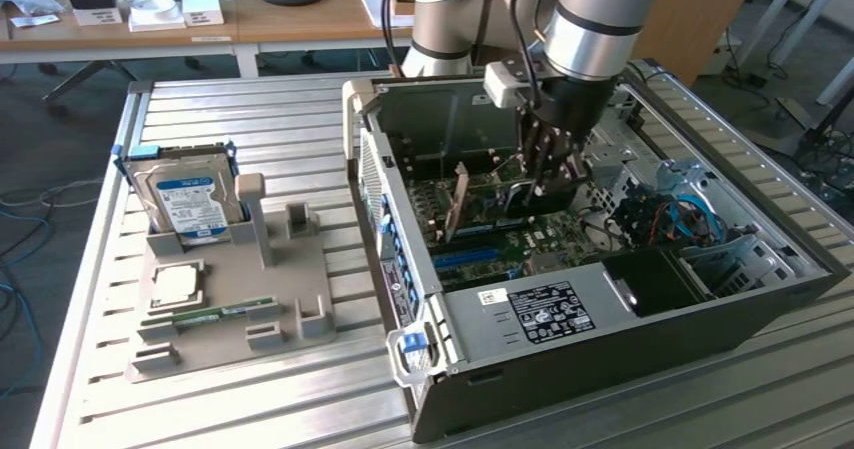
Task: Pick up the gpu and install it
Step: 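Insert the gpu into the slot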
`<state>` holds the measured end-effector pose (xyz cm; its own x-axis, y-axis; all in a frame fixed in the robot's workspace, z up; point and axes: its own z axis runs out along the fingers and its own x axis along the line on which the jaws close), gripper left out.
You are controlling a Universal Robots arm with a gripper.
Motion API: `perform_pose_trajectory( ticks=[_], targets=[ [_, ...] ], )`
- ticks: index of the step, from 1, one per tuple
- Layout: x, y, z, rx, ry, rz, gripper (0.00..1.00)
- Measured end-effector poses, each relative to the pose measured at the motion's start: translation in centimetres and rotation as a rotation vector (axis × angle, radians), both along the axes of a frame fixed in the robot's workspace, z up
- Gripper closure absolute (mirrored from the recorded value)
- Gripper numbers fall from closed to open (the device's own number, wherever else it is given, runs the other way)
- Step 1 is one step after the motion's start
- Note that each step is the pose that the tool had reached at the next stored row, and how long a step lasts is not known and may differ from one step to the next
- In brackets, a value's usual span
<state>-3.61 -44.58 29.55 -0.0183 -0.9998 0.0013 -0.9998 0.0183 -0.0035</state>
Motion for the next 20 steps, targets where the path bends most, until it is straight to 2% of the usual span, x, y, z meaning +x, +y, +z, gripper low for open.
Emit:
perform_pose_trajectory(
  ticks=[8, 20],
  targets=[
    [-1.1, 0.02, -0.24, -0.0006, 0.0, -0.003, 0.73],
    [-1.4, 0.03, -0.25, -0.0007, 0.0, -0.003, 0.73]
  ],
)
